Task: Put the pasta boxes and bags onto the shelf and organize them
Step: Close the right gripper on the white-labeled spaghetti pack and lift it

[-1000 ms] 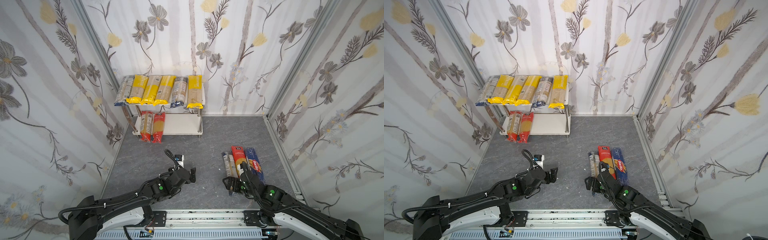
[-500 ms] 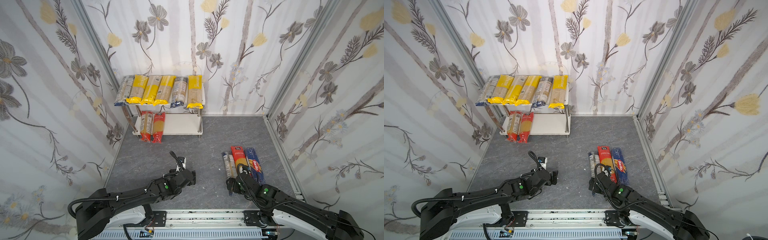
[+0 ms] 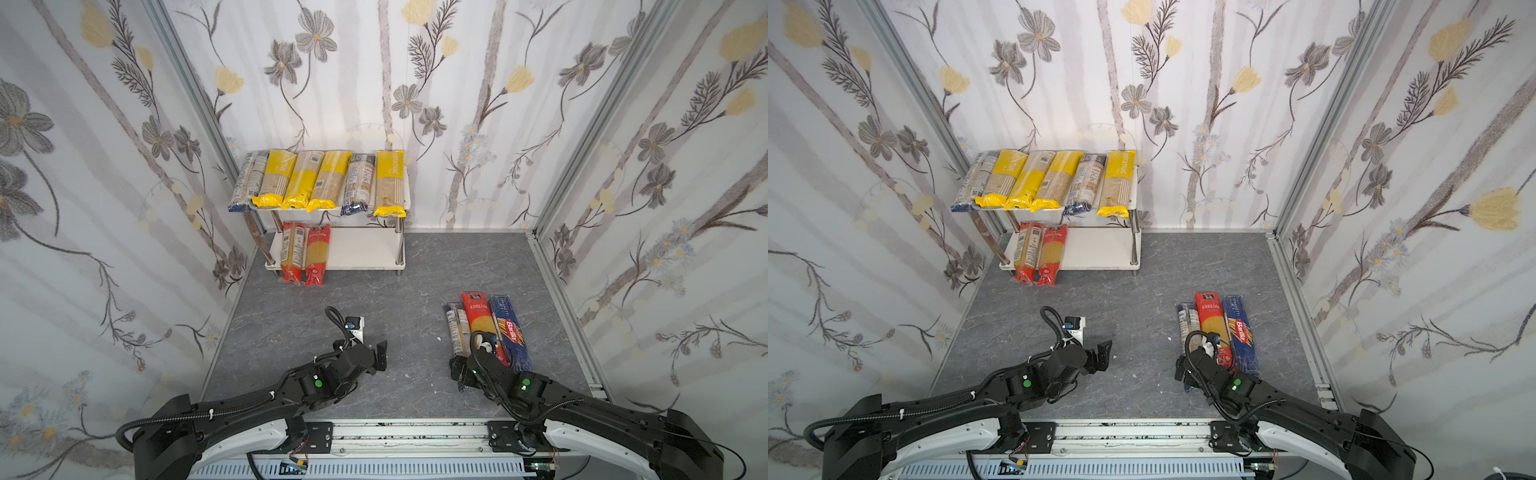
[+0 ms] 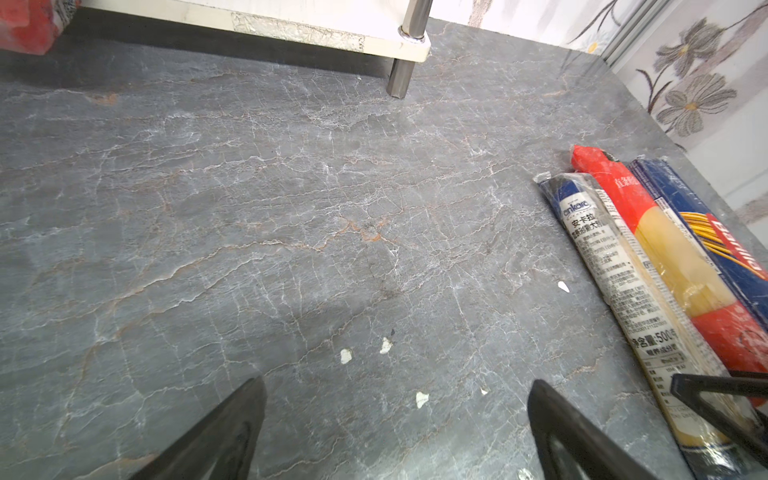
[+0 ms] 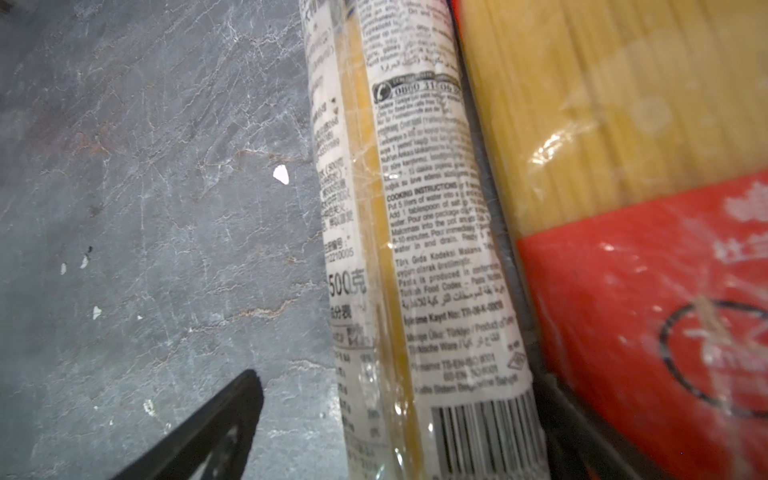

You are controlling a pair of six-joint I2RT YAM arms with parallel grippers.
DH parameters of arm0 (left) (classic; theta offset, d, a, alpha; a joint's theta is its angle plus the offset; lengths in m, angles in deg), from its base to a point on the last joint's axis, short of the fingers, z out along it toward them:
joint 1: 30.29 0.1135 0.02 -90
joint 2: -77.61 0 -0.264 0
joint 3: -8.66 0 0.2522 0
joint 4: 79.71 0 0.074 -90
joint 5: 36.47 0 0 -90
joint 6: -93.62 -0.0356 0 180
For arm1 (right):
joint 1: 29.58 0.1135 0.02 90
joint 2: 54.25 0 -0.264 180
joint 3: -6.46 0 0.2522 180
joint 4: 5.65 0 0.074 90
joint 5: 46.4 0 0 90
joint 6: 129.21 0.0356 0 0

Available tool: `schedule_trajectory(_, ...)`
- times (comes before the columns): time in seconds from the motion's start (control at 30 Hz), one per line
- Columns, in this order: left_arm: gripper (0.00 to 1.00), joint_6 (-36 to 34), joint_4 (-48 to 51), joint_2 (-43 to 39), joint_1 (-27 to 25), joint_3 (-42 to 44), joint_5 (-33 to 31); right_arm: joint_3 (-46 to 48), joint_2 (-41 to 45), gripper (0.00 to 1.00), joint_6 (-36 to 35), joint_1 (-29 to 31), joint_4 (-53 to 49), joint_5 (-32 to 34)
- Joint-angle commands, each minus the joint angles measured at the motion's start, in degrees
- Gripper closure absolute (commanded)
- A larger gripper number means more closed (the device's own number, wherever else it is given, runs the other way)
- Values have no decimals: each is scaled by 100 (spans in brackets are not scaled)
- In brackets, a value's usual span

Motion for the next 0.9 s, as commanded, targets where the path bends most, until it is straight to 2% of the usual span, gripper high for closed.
schedule_trajectory(0.0,0,106,-42,-427,6,187,50,-34,-463,0,476,186,-241,-545)
schedule_trajectory(0.27,0,241,199,-1129,-2,377,138,-402,-2008,1,726,600,52,-446)
schedule_trajectory(0.33,0,258,270,-1230,11,390,146,-411,-2259,5,773,664,209,-484)
schedule_trajectory(0.37,0,268,308,-1273,13,389,150,-419,-2341,9,791,682,256,-500)
schedule_trajectory(0.5,0,295,436,-1503,11,432,169,-497,-2561,43,882,776,283,-453)
schedule_trajectory(0.6,0,304,545,-1712,9,482,138,-640,-2534,58,870,859,234,-422)
schedule_trajectory(0.77,0,344,730,-1952,10,495,160,-952,-2324,69,757,878,136,-361)
schedule_trajectory(0.87,0,348,800,-2052,13,496,82,-1110,-2244,70,624,878,241,-425)
